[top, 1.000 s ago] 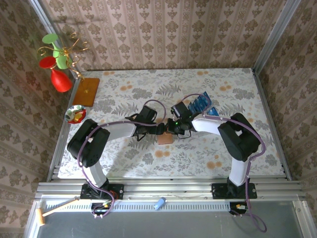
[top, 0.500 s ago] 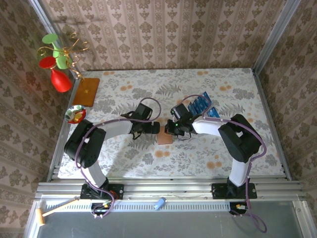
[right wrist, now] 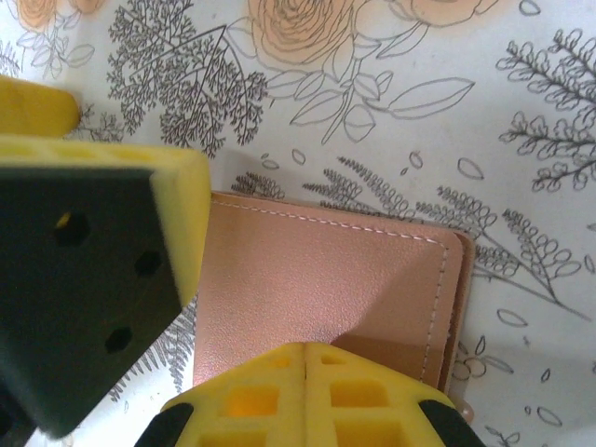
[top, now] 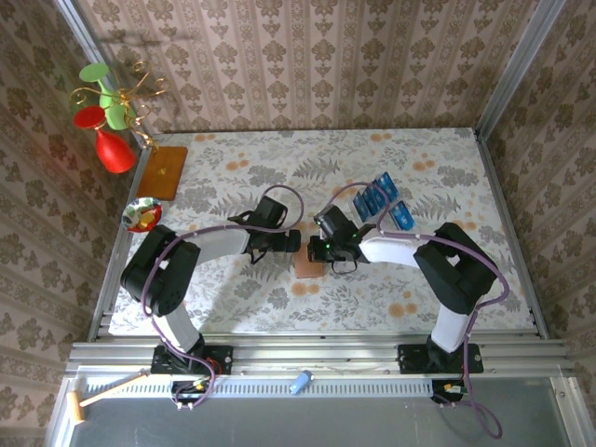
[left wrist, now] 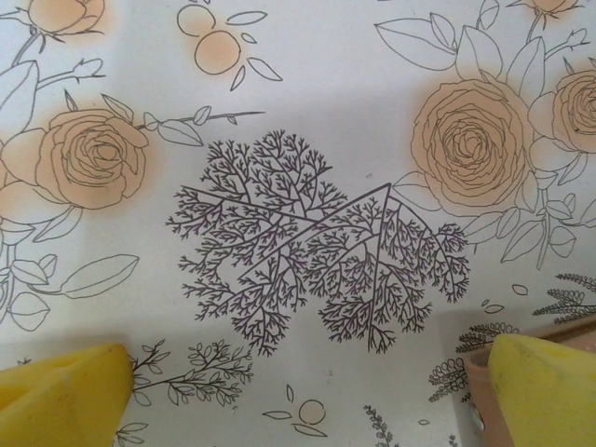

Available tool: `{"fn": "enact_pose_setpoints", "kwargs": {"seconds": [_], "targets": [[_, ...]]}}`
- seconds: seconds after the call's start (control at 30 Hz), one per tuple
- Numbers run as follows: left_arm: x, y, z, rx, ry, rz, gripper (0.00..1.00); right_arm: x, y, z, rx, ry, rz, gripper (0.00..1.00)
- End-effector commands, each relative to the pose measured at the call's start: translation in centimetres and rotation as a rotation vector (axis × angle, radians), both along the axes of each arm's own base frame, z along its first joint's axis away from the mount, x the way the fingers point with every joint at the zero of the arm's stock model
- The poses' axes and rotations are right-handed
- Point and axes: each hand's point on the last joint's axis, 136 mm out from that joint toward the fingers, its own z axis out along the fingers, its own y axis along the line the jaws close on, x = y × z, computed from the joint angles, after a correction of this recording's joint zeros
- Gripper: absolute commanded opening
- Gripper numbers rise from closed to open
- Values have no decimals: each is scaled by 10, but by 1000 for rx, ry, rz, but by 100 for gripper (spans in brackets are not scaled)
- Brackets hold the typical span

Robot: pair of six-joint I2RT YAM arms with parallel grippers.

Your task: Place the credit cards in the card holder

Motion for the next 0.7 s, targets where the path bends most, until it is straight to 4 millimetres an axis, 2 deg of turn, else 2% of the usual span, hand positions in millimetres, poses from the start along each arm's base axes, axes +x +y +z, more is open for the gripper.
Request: {"fn": "enact_pose_setpoints", "kwargs": {"seconds": [0.0, 0.2, 0.37, 0.5, 0.67], "targets": [[-26, 2, -33, 17, 122, -19, 100, -40, -39, -49, -227, 73, 22, 0], [-27, 2, -33, 22, 120, -15, 100, -56, -49, -74, -300, 20, 17, 0], [-28, 3, -22, 17, 110, -15, 100, -65, -57, -88, -318, 12, -14, 0], [-37, 6, -11, -9, 100, -7, 100, -65, -54, -86, -298, 15, -25, 0], [-52, 4, 0, -59, 94, 5, 100, -62, -42, -76, -265, 22, -9, 0]]}}
